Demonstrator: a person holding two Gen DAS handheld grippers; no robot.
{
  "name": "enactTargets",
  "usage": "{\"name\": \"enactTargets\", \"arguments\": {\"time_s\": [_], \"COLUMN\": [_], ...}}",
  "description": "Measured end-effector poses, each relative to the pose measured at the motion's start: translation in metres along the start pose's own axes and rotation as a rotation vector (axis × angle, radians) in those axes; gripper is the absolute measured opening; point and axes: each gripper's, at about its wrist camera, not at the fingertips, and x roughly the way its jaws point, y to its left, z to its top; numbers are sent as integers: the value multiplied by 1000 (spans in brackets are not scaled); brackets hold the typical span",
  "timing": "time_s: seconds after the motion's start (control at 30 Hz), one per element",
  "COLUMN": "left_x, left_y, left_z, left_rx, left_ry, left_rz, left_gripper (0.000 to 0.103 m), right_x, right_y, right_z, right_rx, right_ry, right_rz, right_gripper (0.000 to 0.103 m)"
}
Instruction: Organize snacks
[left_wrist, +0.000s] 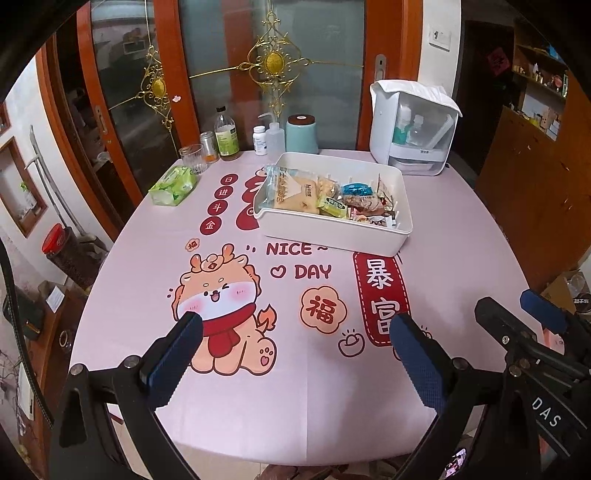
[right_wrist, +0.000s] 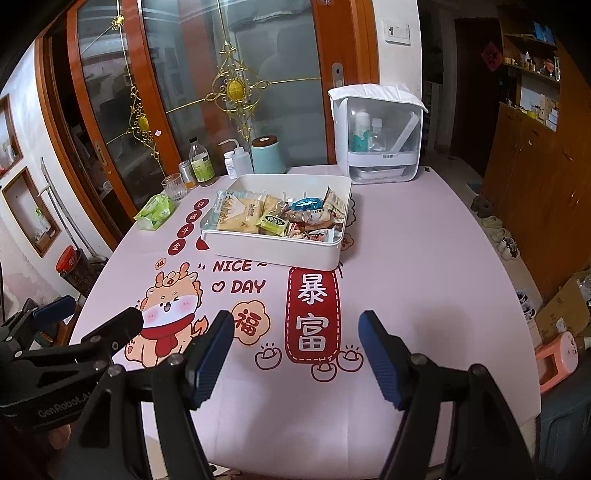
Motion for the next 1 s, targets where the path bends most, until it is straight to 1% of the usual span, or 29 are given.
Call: {"name": "enactTargets", "arguments": {"time_s": [0.4, 1.0], "left_x": [4, 7], "left_y": [-4, -6], "left_z": [0, 0], "left_rx": [14, 15], "left_ry": [11, 19], "left_rz": [6, 4], "left_gripper": [100, 100], "right_x": [7, 10], "right_y": [-11, -13], "right_z": [1, 0], "right_rx": [10, 4], "right_ry": [15, 23], "right_rz": [1, -8], "right_gripper": [71, 71]}}
